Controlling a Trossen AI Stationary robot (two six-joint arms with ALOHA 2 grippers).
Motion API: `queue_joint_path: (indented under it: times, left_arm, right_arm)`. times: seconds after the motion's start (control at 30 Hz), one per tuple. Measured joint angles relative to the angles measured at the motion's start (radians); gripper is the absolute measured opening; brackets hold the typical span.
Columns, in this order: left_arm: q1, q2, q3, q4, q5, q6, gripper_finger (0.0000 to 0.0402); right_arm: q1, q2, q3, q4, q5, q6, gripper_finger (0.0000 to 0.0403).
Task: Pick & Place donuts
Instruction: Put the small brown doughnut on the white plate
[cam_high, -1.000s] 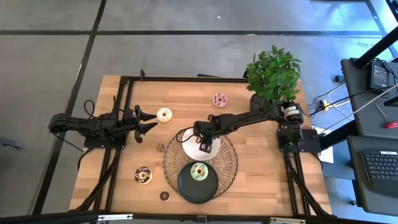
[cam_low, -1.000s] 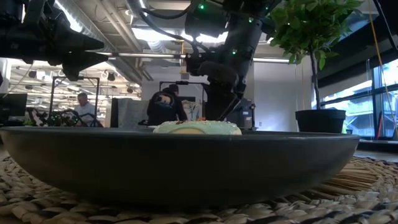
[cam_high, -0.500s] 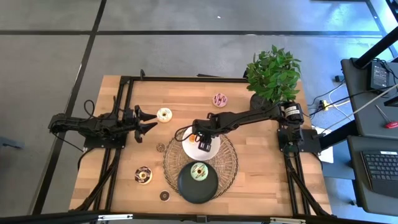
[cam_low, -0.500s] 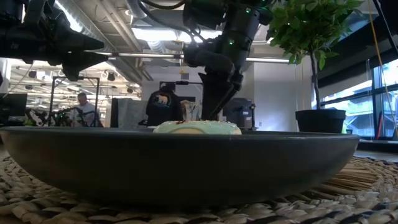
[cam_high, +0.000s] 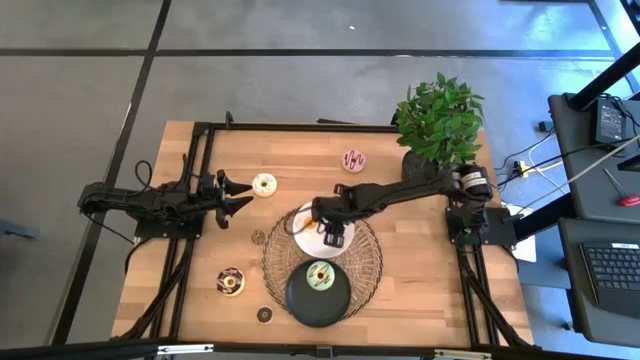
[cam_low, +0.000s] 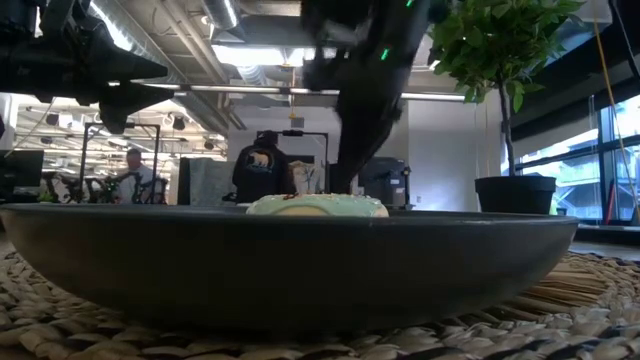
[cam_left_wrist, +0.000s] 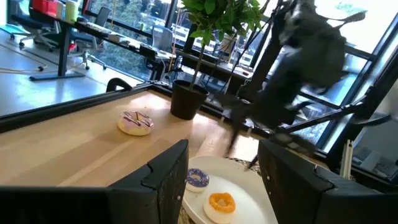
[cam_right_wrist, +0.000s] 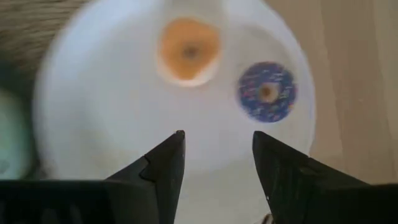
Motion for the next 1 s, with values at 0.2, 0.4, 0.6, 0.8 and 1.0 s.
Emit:
queue_joint_path:
  times: [0.2, 0.4, 0.6, 0.8, 1.0]
  left_arm:
    - [0.0, 0.0, 0.0, 0.0, 0.0, 0.0, 0.0188]
    - [0.0, 0.0, 0.0, 0.0, 0.003, 0.001, 0.0188]
    - [0.001, 0.0, 0.0, 0.002, -0.021, 0.003, 0.0188]
    - [0.001, 0.0, 0.0, 0.001, -0.017, 0.003, 0.0189]
    - [0.001, 0.0, 0.0, 0.001, -0.015, -0.009, 0.0187]
  right_arm:
    - [0.121, -0.127, -0.071, -0.058, 0.019, -0.047, 0.0189]
    - [0.213, -0.356, -0.329, 0.011, 0.016, 0.009, 0.0189]
    - [0.286, -0.698, -0.702, 0.363, 0.055, 0.105, 0.0189]
    - [0.308, -0.95, -0.956, 0.535, 0.126, 0.134, 0.0189]
    - [0.308, -1.107, -1.148, 0.786, 0.173, 0.014, 0.0189]
